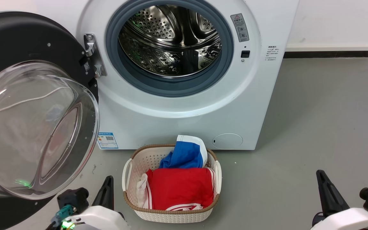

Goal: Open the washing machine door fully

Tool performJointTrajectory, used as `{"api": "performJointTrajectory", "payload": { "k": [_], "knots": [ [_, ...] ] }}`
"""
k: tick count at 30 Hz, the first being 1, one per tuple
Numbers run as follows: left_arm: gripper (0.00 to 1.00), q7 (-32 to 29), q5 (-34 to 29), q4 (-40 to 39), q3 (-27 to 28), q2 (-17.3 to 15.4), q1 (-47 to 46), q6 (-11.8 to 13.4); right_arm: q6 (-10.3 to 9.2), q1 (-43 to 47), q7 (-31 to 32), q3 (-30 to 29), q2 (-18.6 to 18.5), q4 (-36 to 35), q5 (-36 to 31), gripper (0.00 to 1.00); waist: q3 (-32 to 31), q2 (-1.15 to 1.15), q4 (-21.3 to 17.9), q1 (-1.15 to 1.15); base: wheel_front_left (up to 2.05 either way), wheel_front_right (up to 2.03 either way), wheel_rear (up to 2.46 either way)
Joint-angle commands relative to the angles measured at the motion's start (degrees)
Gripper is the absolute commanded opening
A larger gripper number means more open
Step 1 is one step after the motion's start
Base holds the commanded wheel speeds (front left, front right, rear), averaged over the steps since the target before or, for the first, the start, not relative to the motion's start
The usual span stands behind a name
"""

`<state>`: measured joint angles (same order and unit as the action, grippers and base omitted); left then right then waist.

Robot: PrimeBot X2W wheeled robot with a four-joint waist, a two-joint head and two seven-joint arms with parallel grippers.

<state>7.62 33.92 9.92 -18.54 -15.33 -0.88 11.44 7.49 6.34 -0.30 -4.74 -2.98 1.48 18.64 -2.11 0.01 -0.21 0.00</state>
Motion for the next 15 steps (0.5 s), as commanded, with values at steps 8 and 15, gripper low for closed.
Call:
{"api": "performJointTrajectory", "payload": {
  "k": [8, 15],
  "knots": [
    [0.00, -1.50, 7.26, 0.06, 3.28, 1.07, -2.13, -2.43, 0.00, -2.83, 0.70, -0.25, -0.09, 0.63, 9.03, 0.00, 0.15, -0.01, 0.02, 0.00, 0.00, 0.00, 0.00],
    [0.00, -2.87, 13.37, 0.70, 5.68, 2.29, -2.68, -4.40, 0.00, -4.04, 1.36, -0.40, -0.07, 1.96, 16.60, 0.00, 0.31, -0.01, 0.03, 0.00, 0.00, 0.00, 0.00]
  ]
}}
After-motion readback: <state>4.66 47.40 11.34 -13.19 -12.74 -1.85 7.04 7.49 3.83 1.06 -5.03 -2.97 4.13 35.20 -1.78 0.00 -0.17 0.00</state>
